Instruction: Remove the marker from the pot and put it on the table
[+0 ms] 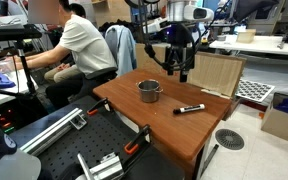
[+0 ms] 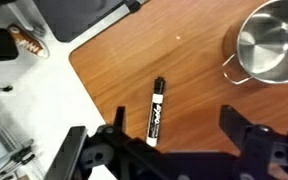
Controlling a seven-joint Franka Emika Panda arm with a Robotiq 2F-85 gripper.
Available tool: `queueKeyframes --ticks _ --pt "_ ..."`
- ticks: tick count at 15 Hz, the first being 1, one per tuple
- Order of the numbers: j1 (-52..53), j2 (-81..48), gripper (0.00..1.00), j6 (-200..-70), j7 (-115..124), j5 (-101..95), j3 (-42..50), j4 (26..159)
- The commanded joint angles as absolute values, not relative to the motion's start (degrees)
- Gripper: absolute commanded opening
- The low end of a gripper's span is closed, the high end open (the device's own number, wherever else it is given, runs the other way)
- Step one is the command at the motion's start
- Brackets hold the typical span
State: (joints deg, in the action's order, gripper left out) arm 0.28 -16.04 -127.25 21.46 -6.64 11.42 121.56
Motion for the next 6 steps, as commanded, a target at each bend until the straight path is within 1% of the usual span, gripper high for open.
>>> queueKeyframes --ticks 1,6 --pt "-0.79 -16.12 1.00 -127.41 21.69 -7.02 10.32 121.61" --pt "-0.78 -16.15 1.00 -127.85 21.63 -7.04 10.32 121.68"
